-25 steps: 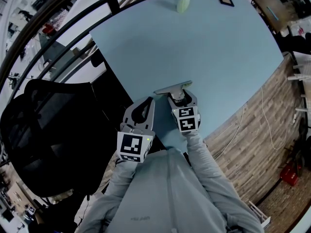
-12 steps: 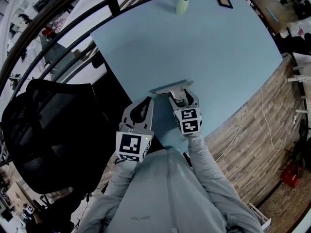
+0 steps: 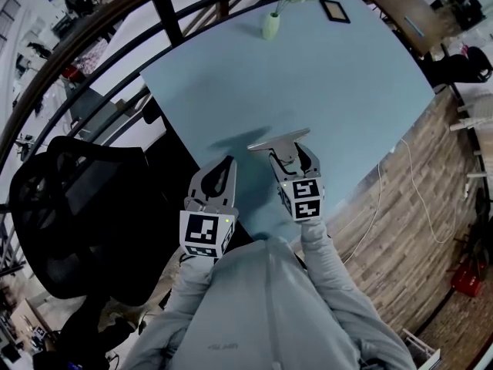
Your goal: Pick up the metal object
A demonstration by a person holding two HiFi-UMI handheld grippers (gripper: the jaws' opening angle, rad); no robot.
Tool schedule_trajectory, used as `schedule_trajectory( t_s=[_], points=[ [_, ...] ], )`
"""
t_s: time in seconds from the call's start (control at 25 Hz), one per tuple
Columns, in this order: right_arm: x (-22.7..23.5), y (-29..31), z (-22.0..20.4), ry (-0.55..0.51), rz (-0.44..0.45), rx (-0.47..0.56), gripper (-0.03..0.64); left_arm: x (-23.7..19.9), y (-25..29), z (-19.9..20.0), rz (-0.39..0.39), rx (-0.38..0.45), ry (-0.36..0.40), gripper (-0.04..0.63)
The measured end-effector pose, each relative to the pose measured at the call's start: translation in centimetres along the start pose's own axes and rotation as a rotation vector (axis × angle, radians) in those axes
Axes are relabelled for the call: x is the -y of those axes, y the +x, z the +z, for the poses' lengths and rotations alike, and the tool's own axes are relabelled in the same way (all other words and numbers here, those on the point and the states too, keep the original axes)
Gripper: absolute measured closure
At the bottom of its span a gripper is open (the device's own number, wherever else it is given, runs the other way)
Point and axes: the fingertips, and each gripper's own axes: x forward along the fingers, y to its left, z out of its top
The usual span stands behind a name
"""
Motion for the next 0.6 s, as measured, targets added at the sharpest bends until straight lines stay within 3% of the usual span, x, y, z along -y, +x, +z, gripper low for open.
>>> schedule_trajectory(
  t_s=[0.6],
  points=[
    [4.4,-10.4,5.7,0.012,-0.056,0.234,0.325,5.4,0.0,3.9,-0.071,0.072,0.073,0.565]
  ],
)
